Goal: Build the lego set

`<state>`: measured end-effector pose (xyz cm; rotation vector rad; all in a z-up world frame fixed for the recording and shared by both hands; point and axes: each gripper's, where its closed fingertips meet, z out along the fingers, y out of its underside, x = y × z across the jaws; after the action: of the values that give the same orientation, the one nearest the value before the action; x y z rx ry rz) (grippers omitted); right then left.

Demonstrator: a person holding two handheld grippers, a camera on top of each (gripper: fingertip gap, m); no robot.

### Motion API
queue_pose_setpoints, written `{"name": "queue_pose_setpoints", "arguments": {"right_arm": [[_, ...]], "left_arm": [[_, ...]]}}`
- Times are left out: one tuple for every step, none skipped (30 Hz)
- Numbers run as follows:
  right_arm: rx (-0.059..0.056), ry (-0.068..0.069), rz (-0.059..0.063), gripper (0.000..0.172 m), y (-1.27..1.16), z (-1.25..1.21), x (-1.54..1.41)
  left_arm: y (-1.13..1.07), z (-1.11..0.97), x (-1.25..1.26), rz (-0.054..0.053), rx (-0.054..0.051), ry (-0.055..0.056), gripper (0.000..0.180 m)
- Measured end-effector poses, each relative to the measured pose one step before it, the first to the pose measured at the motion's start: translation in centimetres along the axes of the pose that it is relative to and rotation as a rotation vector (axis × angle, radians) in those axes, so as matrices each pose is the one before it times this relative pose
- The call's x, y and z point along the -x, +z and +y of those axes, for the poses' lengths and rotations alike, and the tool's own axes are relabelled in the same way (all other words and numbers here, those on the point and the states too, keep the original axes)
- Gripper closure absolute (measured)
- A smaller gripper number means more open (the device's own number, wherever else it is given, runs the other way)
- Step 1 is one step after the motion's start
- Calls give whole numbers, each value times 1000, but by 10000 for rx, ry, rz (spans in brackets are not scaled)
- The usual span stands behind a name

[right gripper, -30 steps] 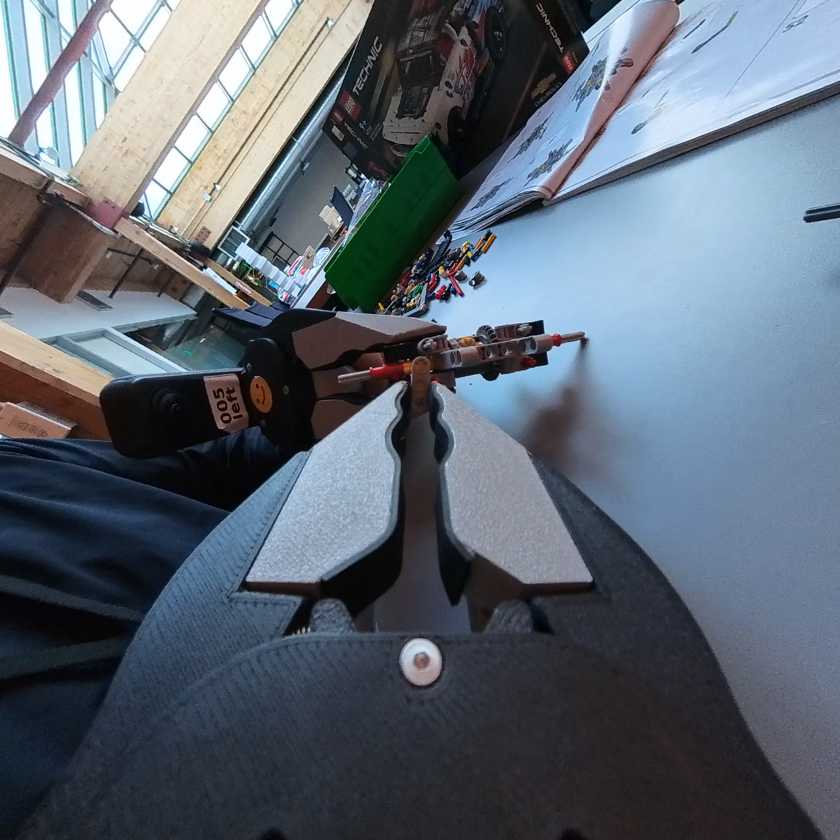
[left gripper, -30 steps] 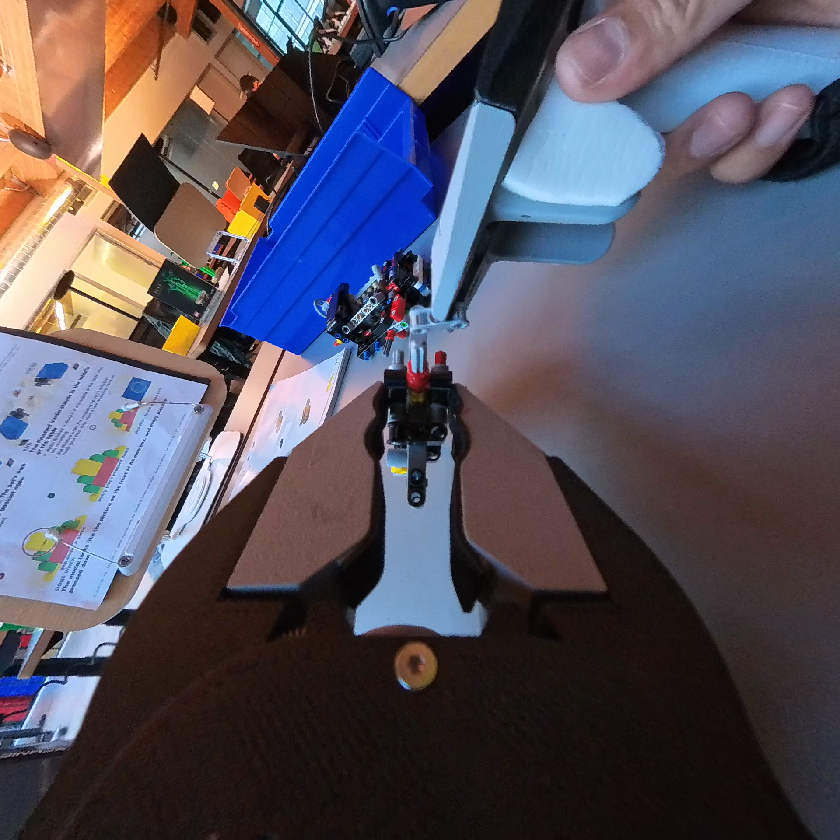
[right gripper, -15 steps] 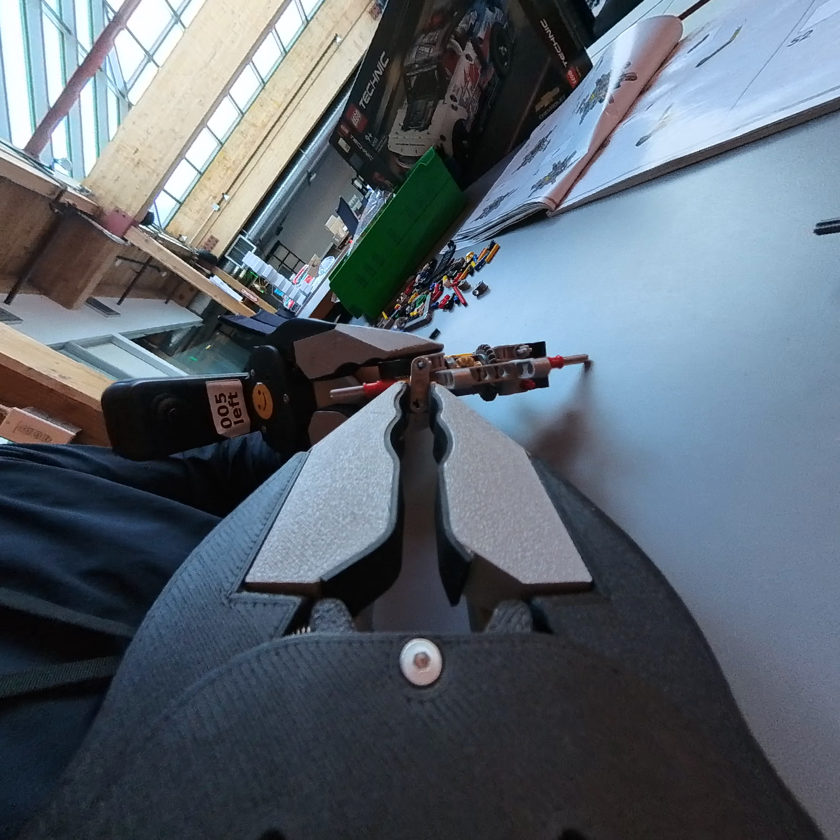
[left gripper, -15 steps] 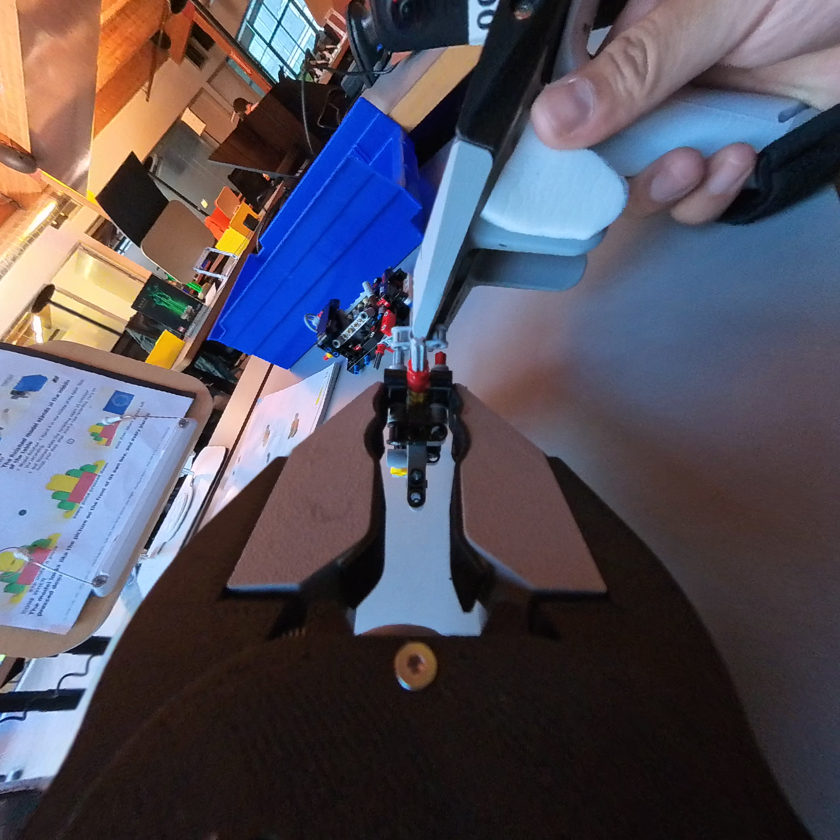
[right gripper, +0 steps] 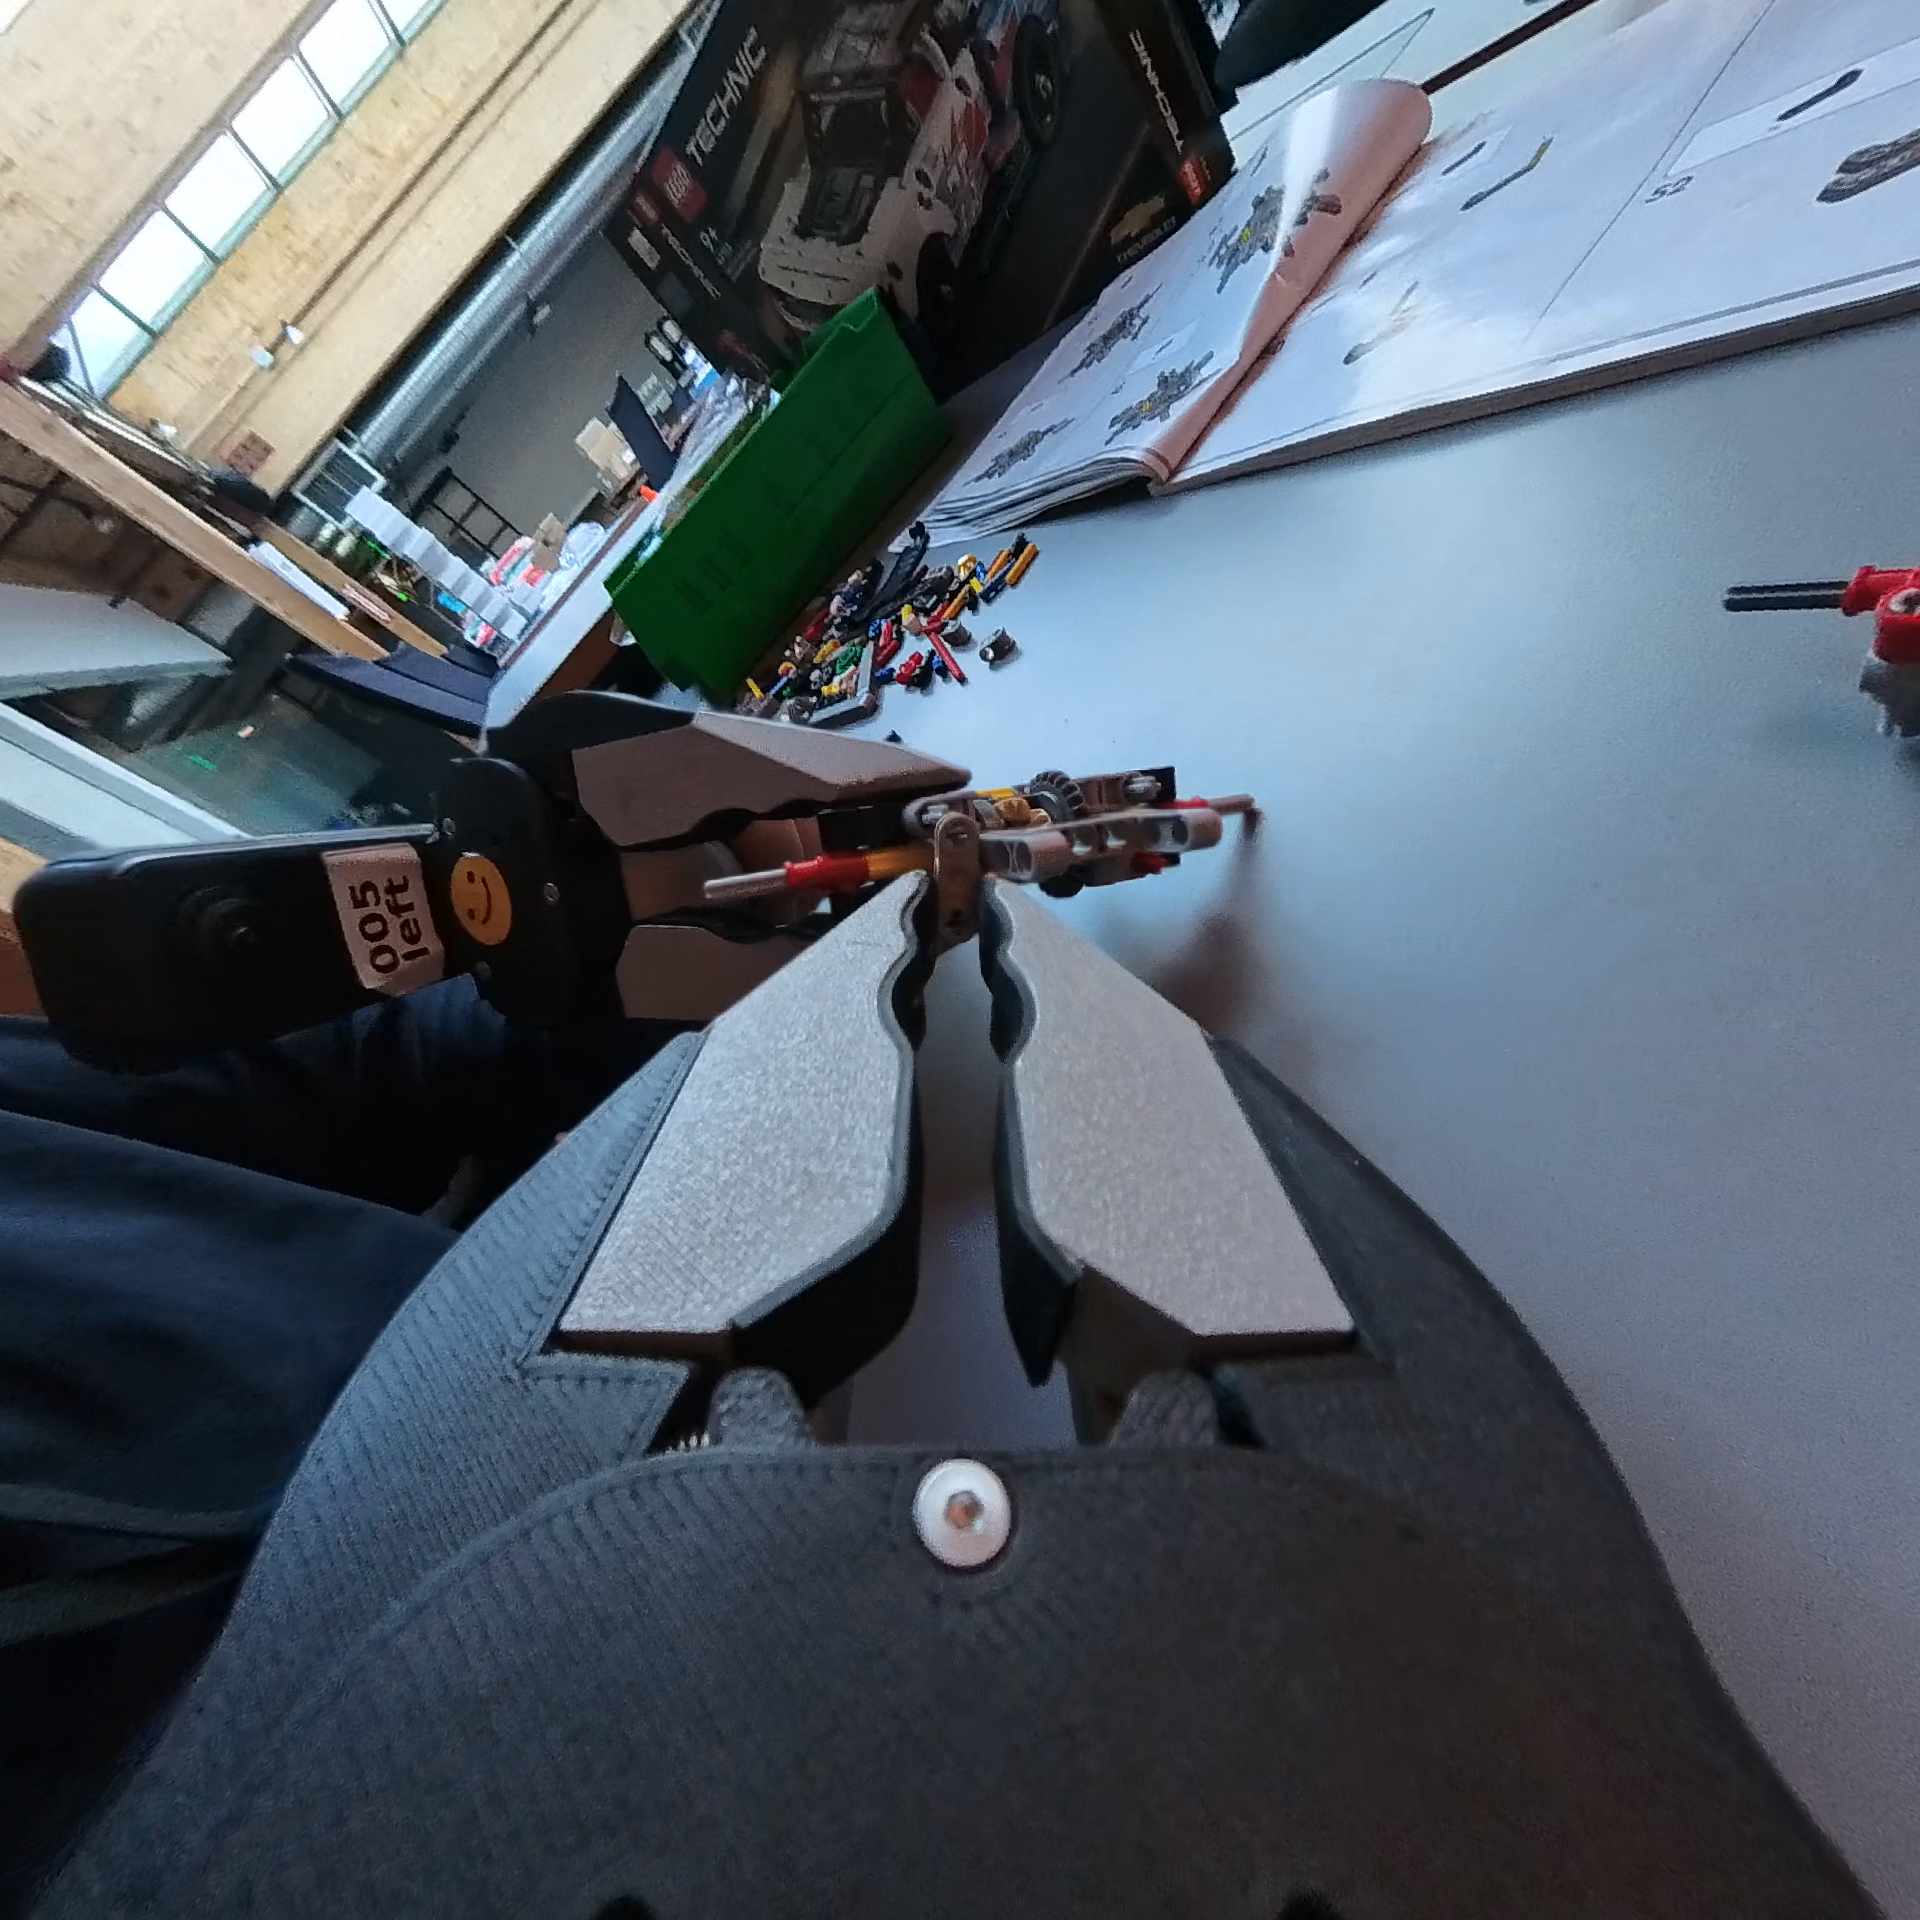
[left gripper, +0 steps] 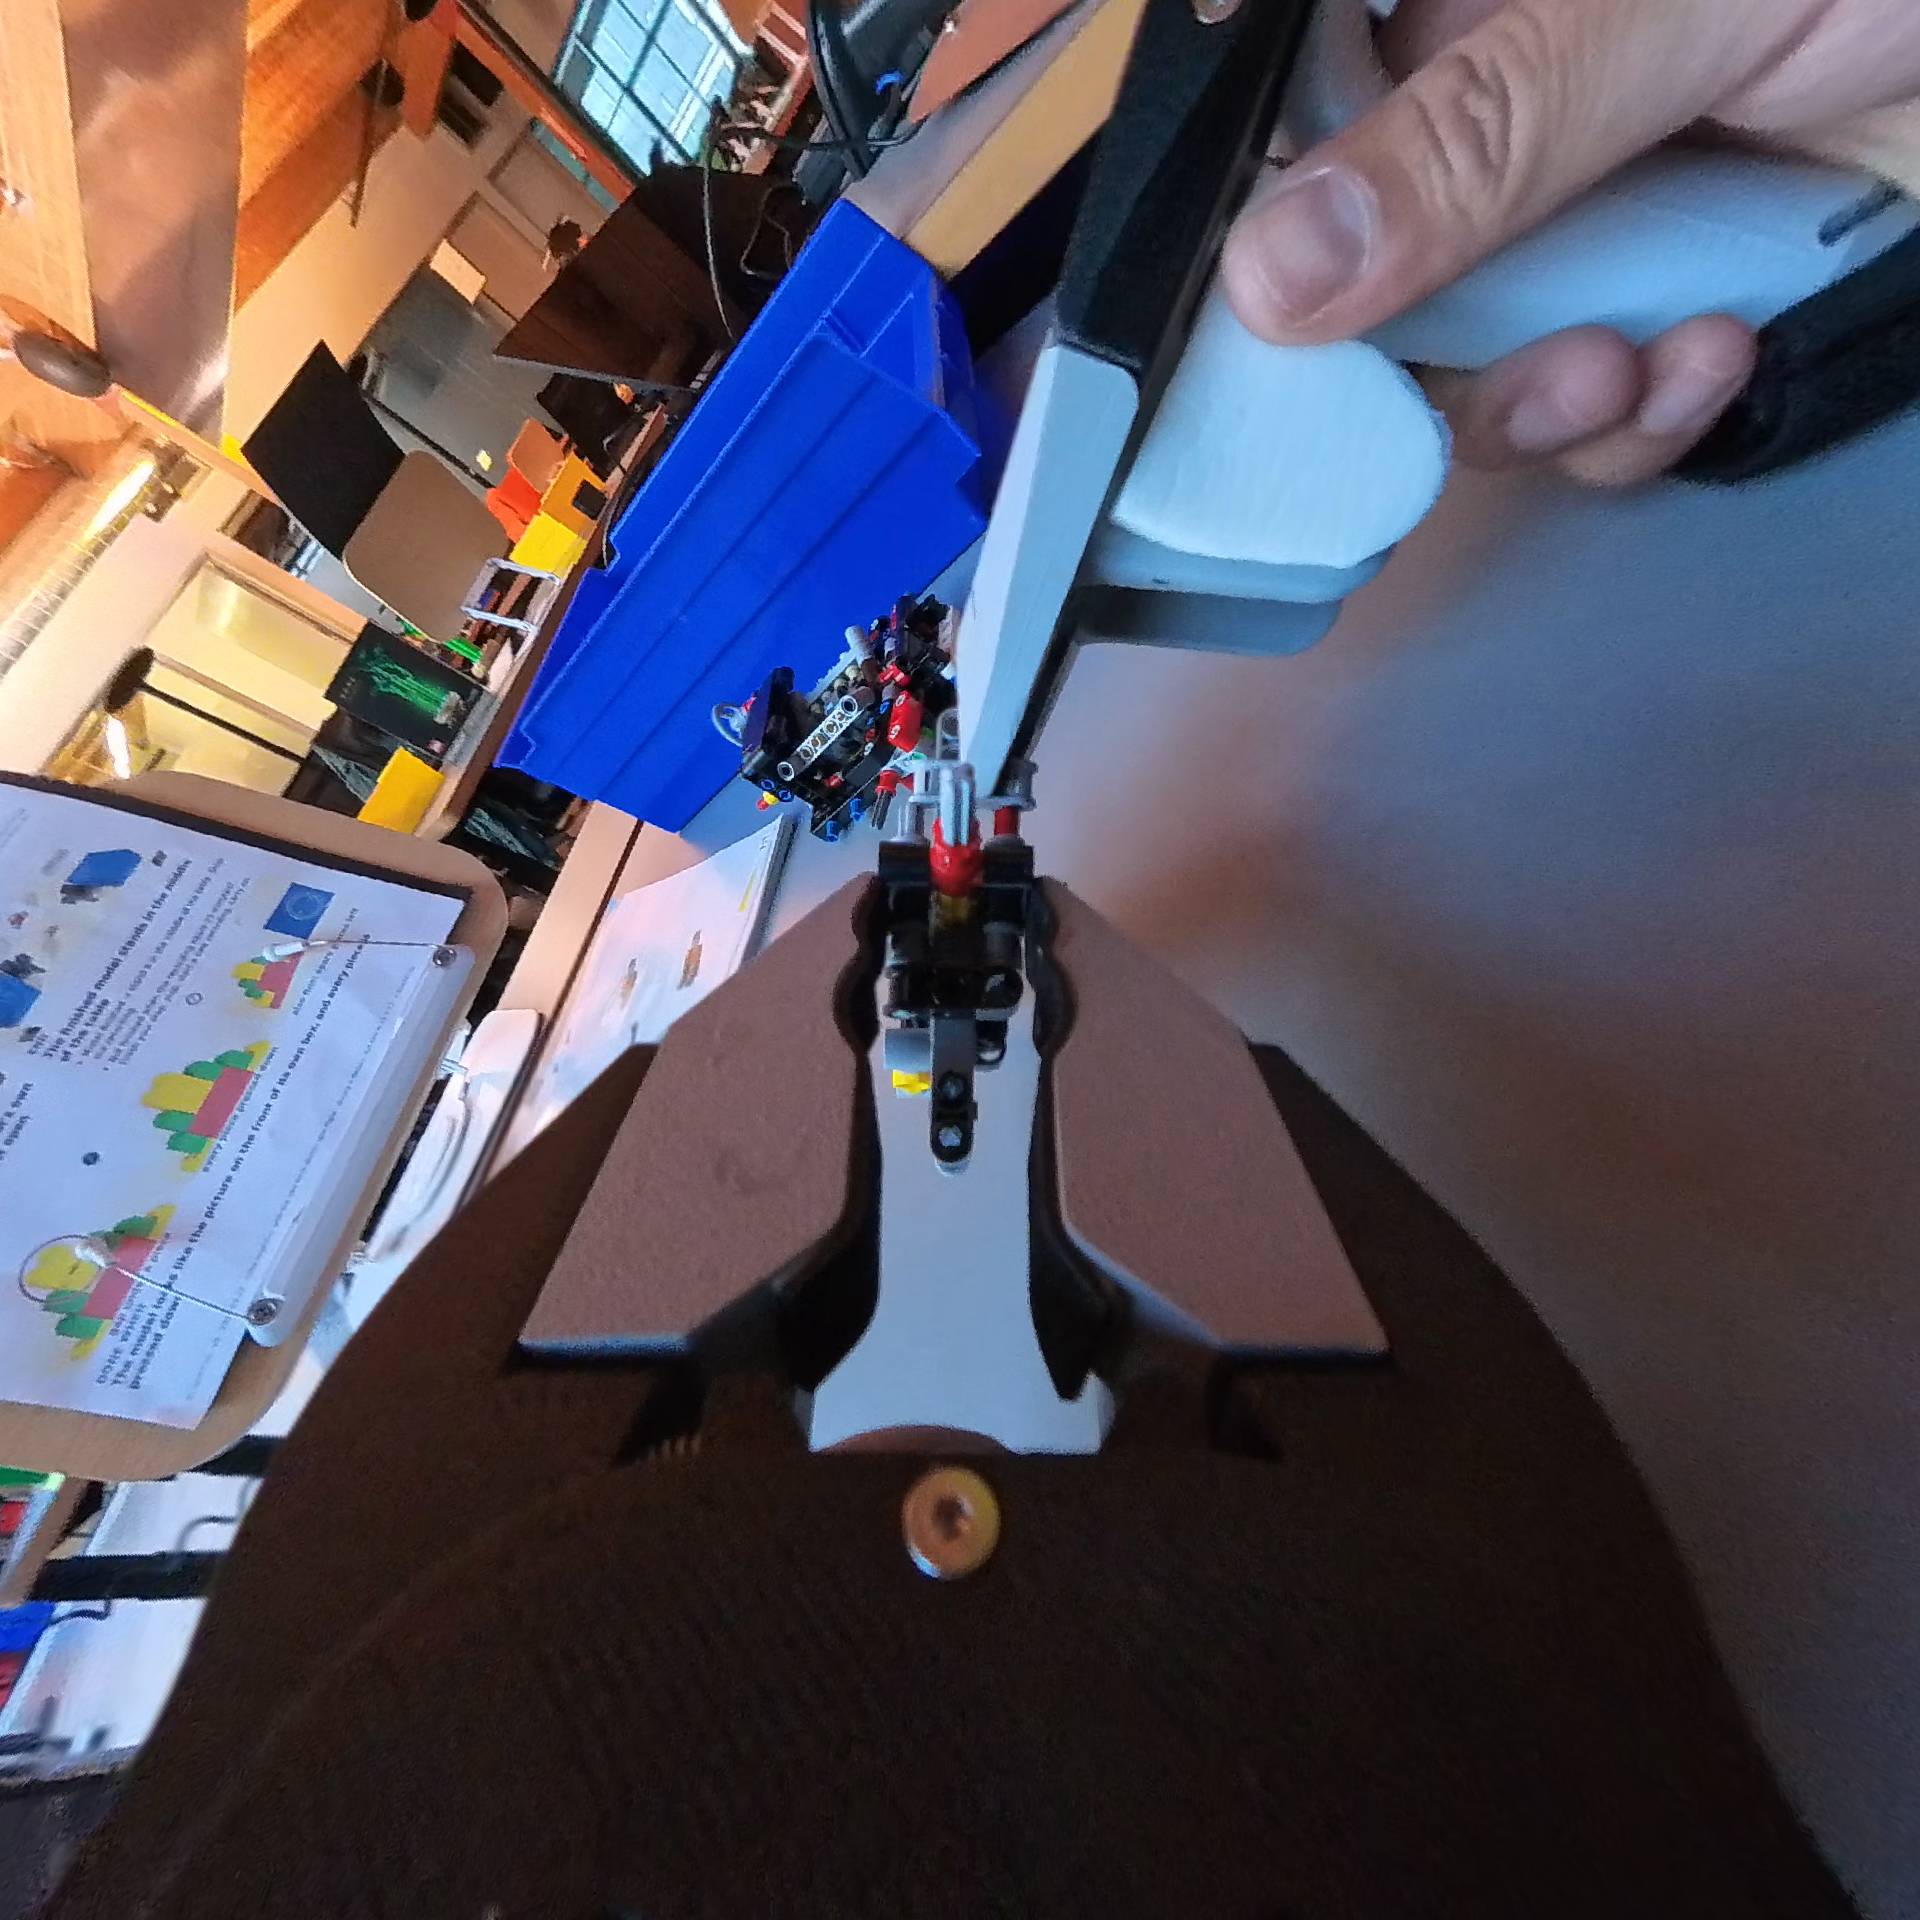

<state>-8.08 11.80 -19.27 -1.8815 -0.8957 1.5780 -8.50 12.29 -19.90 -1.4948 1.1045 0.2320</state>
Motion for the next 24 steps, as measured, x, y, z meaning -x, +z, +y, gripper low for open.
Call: {"name": "queue_pose_setpoints", "arguments": {"right_arm": [[142,-94,94,167,26,182,-84],[133,-103,111,167,24,195,-97],[101,-86,105,167,33,173,-97],[96,-53,96,167,28,150,-97],[115,-33,88,168,15,140,-132],[153,-24,63,168,11,165,-147],[185,-8,21,167,2,202,-111],[177,-3,-57,167,17,207,-38],[134,-1,-151,167,-22,157,76],[50,49,-261,168,-66,35,211],[16,86,-153,168,-90,2,68],[8,23,-6,168,-90,11,-79],[-13,-43,31,167,-101,-26,-53],[-1,-72,87,168,-92,-1,-83],[67,-104,122,168,-53,97,-93],[105,-122,88,168,-11,152,-19],[90,-103,-9,168,13,129,104],[80,-52,-113,168,22,121,192],[101,-1,-195,168,8,152,228],[92,26,-201,168,-44,135,166],[32,25,-166,168,-131,45,95],[-12,26,-105,168,-186,-15,4],[19,22,-29,168,-213,15,-104],[107,0,2,168,-185,125,-150]], "left_arm": [[5,72,-96,7,10,281,157],[-1,57,-130,11,-6,294,157],[-5,27,-106,-3,-9,249,157],[-27,-49,-104,1,-23,182,157],[-24,-103,-146,27,-43,131,157],[6,-85,-177,34,-34,167,157],[27,3,-201,28,19,218,157],[48,78,-207,25,55,218,157],[8,39,-177,31,30,156,157],[5,0,-221,86,-7,78,157],[2,-16,-165,60,-28,68,156],[-5,-47,-132,29,-36,96,156],[8,6,-94,2,13,82,156],[38,73,-84,-9,53,50,156],[86,98,-182,44,55,40,156],[169,173,-361,140,74,19,155],[234,292,-495,234,160,27,154],[218,256,-308,126,183,36,152],[177,163,-330,158,123,31,151],[105,42,-415,208,41,8,150],[-31,-36,17,-40,-7,11,150],[-87,-25,-57,49,-16,-37,150],[-133,-56,-56,72,-83,-120,150],[-167,-87,-88,106,-128,-155,149]]}}
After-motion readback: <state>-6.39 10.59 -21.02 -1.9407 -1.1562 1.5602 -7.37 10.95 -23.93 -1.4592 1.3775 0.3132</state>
